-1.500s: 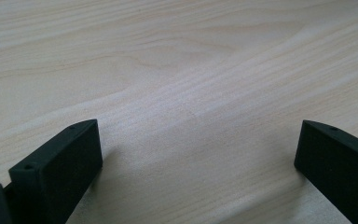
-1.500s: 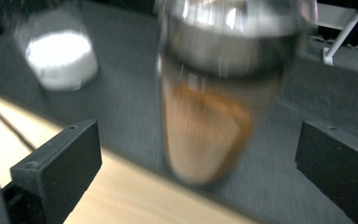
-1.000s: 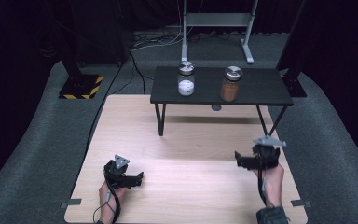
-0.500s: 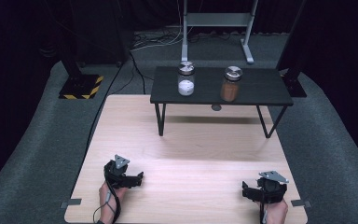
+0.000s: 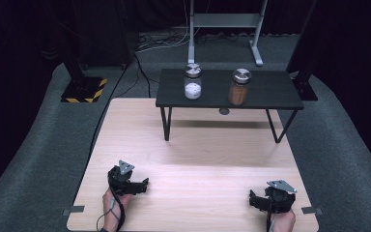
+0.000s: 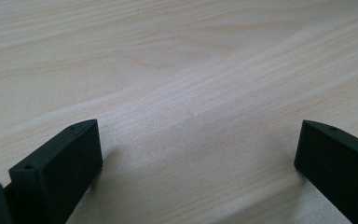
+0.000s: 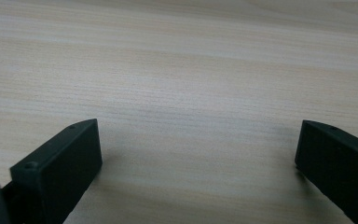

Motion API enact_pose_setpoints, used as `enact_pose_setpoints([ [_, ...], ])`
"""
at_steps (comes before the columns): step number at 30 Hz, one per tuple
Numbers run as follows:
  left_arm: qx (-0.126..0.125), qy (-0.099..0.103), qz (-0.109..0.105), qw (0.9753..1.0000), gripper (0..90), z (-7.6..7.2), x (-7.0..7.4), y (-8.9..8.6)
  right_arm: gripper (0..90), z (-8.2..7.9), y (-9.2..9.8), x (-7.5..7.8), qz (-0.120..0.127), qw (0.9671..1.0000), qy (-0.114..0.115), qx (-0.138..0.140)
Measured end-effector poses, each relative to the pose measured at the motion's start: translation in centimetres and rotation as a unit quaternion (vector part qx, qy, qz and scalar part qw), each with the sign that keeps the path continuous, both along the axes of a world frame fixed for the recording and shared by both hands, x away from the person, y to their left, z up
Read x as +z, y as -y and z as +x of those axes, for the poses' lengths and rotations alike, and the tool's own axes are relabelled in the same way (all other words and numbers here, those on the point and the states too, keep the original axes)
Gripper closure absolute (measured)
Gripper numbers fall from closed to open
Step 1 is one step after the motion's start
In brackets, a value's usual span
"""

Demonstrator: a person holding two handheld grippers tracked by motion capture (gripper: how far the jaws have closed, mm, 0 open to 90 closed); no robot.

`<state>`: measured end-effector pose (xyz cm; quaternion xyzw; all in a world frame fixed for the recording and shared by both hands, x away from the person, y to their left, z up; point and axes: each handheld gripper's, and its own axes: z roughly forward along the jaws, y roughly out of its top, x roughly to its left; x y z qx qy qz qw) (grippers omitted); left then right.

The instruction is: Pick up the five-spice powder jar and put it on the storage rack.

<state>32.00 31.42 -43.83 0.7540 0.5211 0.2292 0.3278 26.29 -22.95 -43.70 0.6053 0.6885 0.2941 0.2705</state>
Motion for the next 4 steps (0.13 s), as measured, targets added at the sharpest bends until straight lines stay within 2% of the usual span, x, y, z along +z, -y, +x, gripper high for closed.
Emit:
enact_pose_setpoints([
  [4,0.0,0.0,0.0,1.0,0.6,0.0,0.0,0.0,0.0,0.13,0.26,0.02,0.004,1.0,-0.003,0.006],
])
